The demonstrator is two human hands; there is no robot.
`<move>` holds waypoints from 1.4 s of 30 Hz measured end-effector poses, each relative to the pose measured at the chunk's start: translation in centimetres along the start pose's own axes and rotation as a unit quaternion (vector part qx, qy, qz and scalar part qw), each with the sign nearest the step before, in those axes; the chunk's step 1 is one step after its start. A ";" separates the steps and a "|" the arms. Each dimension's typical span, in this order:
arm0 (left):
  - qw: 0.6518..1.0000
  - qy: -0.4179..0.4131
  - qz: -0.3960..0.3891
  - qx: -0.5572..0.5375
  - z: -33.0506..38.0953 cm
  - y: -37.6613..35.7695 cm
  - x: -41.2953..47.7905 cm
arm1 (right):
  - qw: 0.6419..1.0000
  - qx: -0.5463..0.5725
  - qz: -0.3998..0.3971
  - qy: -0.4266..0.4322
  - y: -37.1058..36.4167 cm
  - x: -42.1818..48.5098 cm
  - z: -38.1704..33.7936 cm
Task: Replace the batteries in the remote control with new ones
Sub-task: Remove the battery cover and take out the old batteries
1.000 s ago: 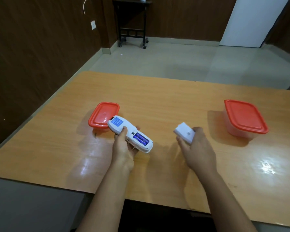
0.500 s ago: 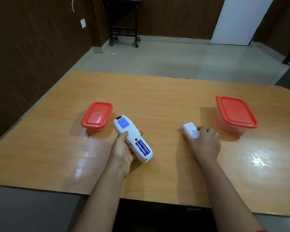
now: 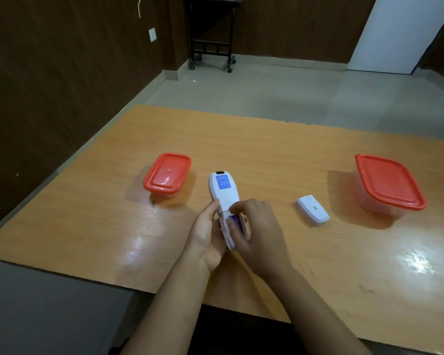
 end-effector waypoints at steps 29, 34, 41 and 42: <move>0.999 0.019 0.018 -0.028 0.1 0.4 0.2 | 0.998 0.019 -0.025 -0.063 -0.4 0.2 0.6; 1.000 0.001 0.017 -0.018 0.3 0.3 0.5 | 0.948 0.240 -0.115 -0.172 0.5 1.3 2.3; 0.999 -0.026 0.015 -0.012 0.6 0.8 0.8 | 0.949 0.109 0.071 -0.287 4.3 2.1 10.2; 1.000 -0.025 0.015 -0.010 0.6 0.8 0.8 | 0.958 0.043 0.087 -0.270 4.4 2.1 10.5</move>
Point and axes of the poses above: each hand's wrist, its own x-axis towards the middle knuckle, its own y-axis out of the back of the hand, z = x × y, the point moved 6 cm from there along x, towards the middle knuckle, and after that the axes turned 9 degrees about -y, right-handed, at the moved point
